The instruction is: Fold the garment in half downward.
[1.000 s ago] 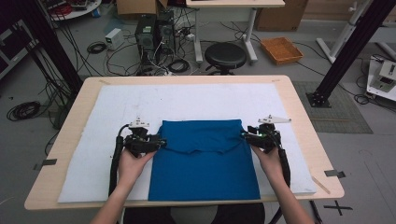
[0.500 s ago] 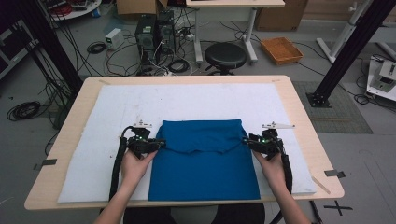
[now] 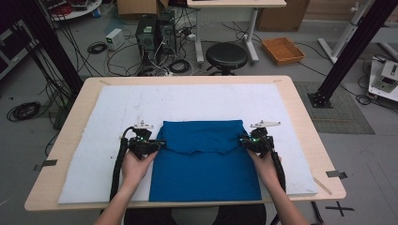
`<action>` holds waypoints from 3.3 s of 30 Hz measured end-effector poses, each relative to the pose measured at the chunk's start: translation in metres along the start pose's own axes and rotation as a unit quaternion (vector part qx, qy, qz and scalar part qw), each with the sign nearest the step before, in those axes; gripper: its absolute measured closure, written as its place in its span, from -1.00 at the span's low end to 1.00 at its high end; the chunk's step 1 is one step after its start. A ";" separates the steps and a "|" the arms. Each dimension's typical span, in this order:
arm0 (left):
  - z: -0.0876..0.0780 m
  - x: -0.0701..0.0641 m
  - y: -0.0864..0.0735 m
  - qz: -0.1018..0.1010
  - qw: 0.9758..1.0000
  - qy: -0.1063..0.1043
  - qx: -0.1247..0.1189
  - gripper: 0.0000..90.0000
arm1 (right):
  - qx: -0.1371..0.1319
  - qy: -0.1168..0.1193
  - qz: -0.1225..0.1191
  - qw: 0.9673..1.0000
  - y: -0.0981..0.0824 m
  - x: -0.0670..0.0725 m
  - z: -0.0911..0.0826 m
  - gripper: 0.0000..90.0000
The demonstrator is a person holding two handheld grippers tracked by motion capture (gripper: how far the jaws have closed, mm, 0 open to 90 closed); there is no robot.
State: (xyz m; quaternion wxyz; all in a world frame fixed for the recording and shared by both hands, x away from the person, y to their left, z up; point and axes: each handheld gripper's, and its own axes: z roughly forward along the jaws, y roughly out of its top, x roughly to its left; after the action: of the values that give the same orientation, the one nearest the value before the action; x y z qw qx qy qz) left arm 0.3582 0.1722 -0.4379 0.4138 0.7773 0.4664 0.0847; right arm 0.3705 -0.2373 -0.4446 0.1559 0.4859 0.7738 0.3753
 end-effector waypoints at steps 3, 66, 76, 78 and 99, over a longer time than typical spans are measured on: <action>-0.003 -0.001 0.000 0.003 1.000 -0.006 -0.006 0.98 | -0.012 0.003 0.000 1.000 0.000 0.001 -0.007 1.00; -0.071 -0.055 -0.083 0.002 0.995 -0.100 0.012 0.39 | 0.019 0.064 -0.056 0.996 -0.085 0.048 -0.089 1.00; -0.061 -0.054 -0.087 -0.012 0.996 -0.088 0.022 0.38 | 0.012 0.059 -0.037 0.997 -0.087 0.045 -0.085 0.63; -0.060 -0.055 -0.086 -0.001 0.996 -0.089 0.022 0.54 | 0.017 0.055 -0.043 0.997 -0.087 0.046 -0.082 0.73; -0.088 -0.057 -0.089 -0.038 0.983 -0.182 0.005 0.91 | 0.002 0.114 -0.018 0.993 -0.098 0.052 -0.126 0.91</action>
State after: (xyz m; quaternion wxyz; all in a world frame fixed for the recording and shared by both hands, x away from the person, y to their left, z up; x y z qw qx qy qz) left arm 0.2230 0.1969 -0.4309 0.4908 0.7633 0.4132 -0.0759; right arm 0.2073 -0.2699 -0.4256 0.0719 0.4264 0.7956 0.4243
